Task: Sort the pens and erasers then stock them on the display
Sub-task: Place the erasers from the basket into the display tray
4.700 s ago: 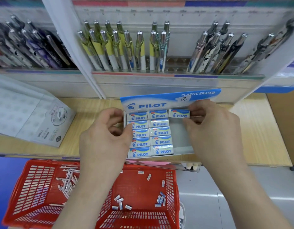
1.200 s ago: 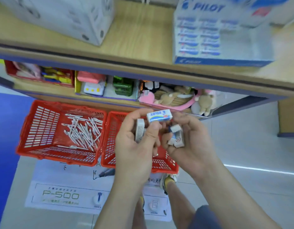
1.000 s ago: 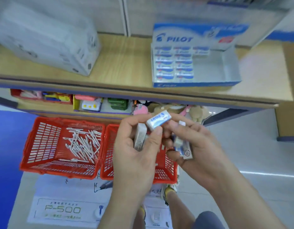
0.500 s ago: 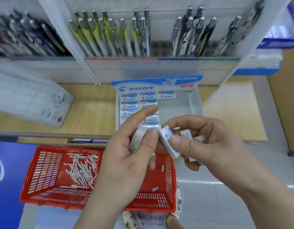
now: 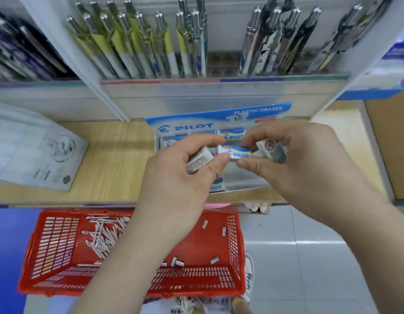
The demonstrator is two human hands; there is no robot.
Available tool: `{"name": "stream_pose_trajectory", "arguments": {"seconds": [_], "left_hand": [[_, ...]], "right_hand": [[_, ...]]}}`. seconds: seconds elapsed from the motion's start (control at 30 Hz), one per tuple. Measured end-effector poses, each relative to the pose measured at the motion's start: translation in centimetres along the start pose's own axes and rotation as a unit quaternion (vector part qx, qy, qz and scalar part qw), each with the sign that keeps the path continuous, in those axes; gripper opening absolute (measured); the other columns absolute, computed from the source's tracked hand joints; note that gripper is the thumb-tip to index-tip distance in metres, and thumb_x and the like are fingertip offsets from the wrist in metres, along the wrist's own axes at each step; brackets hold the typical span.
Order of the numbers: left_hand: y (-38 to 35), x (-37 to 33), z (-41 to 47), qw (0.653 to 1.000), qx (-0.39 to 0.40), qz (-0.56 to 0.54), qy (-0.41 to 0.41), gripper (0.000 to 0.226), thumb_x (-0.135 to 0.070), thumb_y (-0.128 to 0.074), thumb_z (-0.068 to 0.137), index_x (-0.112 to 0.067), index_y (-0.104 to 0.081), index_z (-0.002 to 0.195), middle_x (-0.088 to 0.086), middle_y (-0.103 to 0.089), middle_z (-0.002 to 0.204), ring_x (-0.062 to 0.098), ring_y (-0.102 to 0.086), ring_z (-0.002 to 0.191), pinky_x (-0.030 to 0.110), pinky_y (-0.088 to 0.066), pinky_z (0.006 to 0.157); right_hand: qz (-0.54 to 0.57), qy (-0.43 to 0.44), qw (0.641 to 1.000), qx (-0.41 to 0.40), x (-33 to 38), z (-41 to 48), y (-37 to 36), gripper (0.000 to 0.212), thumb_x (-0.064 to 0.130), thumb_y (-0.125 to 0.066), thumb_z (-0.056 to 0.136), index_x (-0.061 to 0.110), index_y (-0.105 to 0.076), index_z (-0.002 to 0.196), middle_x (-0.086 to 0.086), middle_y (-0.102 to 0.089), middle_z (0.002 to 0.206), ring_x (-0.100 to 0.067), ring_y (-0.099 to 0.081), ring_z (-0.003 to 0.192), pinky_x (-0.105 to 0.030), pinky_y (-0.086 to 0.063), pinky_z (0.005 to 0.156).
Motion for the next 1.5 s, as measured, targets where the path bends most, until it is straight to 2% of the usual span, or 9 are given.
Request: {"name": "stream_pose_trajectory", "arguments": {"seconds": [0.2,0.4,0.77,0.93,1.0,1.13,1.23,1.37,1.5], "left_hand": [[3.3,0.6,0.4,0.961,-0.138,0.235,-0.044,0.022,-0.05,-0.064,0.077,-0.03,-0.071,0.082,-0.009,-0.066,0.066,0.011,-0.059,0.06,0.029,-0.047,0.055],[2.1,0.7,0.9,0.926,-0.082,0.363,-0.072,0.018,-0.035,-0.065,0.074,-0.03,-0.072,0.089,-0.003,-0.064,0.074,0.028,-0.064,0.069,0.035,-0.051,0.055],[2.5,0.7,0.9,0.957,-0.06,0.282,-0.032,0.021,-0.041,-0.066,0.08,-0.033,-0.072,0.099,-0.007,-0.07,0.088,0.018,-0.064,0.085,0.036,-0.052,0.073],[1.6,-0.7,0.2,0.993,0.028,0.115,-0.001,0.044,-0.029,-0.066,0.082,-0.039,-0.056,0.124,-0.02,-0.064,0.07,-0.003,-0.058,0.067,0.01,-0.042,0.061],[0.6,-1.3,-0.1,0.99,0.074,0.124,-0.013,0.065,-0.028,-0.064,0.08,-0.046,-0.035,0.136,-0.016,-0.065,0.076,0.003,-0.059,0.069,0.022,-0.047,0.066],[-0.5,-1.7,-0.4,0.985,0.111,0.127,-0.019,0.085,-0.029,-0.054,0.07,-0.054,-0.013,0.139,-0.011,-0.067,0.079,0.012,-0.061,0.07,0.04,-0.05,0.068],[-0.7,-2.0,-0.5,0.988,0.117,0.092,-0.025,0.08,-0.025,-0.061,0.077,-0.053,-0.018,0.138,-0.013,-0.068,0.078,0.008,-0.061,0.068,0.036,-0.05,0.069],[-0.6,-2.3,-0.4,0.993,0.097,0.06,-0.022,0.068,-0.03,-0.069,0.076,-0.054,-0.033,0.128,-0.015,-0.067,0.078,0.006,-0.063,0.068,0.026,-0.051,0.066],[0.1,-1.6,-0.5,0.998,0.065,-0.006,-0.009,0.05,-0.031,-0.079,0.067,-0.052,-0.057,0.107,-0.017,-0.067,0.087,0.006,-0.058,0.058,0.017,-0.048,0.06]], "right_hand": [[-0.185,0.041,0.979,-0.068,-0.4,0.5,-1.6,0.02,0.014,-0.078,0.068,0.013,-0.07,0.086,-0.008,-0.07,0.085,-0.035,-0.064,0.076,-0.037,-0.053,0.061],[-0.22,-0.01,0.971,-0.096,-0.4,0.6,-2.2,0.016,0.014,-0.077,0.07,0.015,-0.068,0.083,-0.007,-0.07,0.082,-0.035,-0.062,0.07,-0.031,-0.043,0.053],[-0.201,-0.039,0.975,-0.084,0.3,0.7,-1.4,0.02,0.029,-0.068,0.083,0.024,-0.061,0.101,-0.001,-0.069,0.097,-0.029,-0.059,0.088,-0.031,-0.031,0.063],[0.168,-0.049,0.985,-0.009,1.1,-0.1,-0.1,0.018,0.032,-0.076,0.074,0.03,-0.07,0.091,0.012,-0.066,0.073,-0.003,-0.056,0.061,-0.013,-0.04,0.055],[0.295,-0.037,0.952,0.071,2.1,-0.5,-1.1,0.026,0.031,-0.076,0.071,0.03,-0.073,0.097,0.018,-0.067,0.075,0.004,-0.058,0.059,-0.006,-0.04,0.055],[0.241,-0.005,0.967,0.082,1.8,-0.6,-1.8,0.02,0.028,-0.077,0.074,0.033,-0.072,0.093,0.026,-0.07,0.089,0.01,-0.063,0.088,-0.007,-0.044,0.076],[0.245,-0.004,0.965,0.087,1.4,-0.5,-1.8,0.01,0.029,-0.074,0.077,0.025,-0.073,0.086,0.015,-0.072,0.086,-0.001,-0.066,0.087,-0.022,-0.049,0.079],[0.298,-0.018,0.95,0.093,1.2,-0.5,-1.9,0.011,0.022,-0.066,0.084,0.013,-0.068,0.079,0.022,-0.059,0.056,0.004,-0.058,0.057,-0.007,-0.04,0.055],[0.294,-0.07,0.952,0.037,-0.3,-0.4,-1.4,0.022,0.035,-0.059,0.086,0.021,-0.067,0.071,0.013,-0.056,0.053,-0.004,-0.044,0.045,-0.017,-0.037,0.047]]}}
Point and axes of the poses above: each hand's wrist, its own z-axis towards the middle knuckle, its own y-axis out of the back of the hand, x = y × z, the point moved 7 cm from there along z, towards the middle knuckle
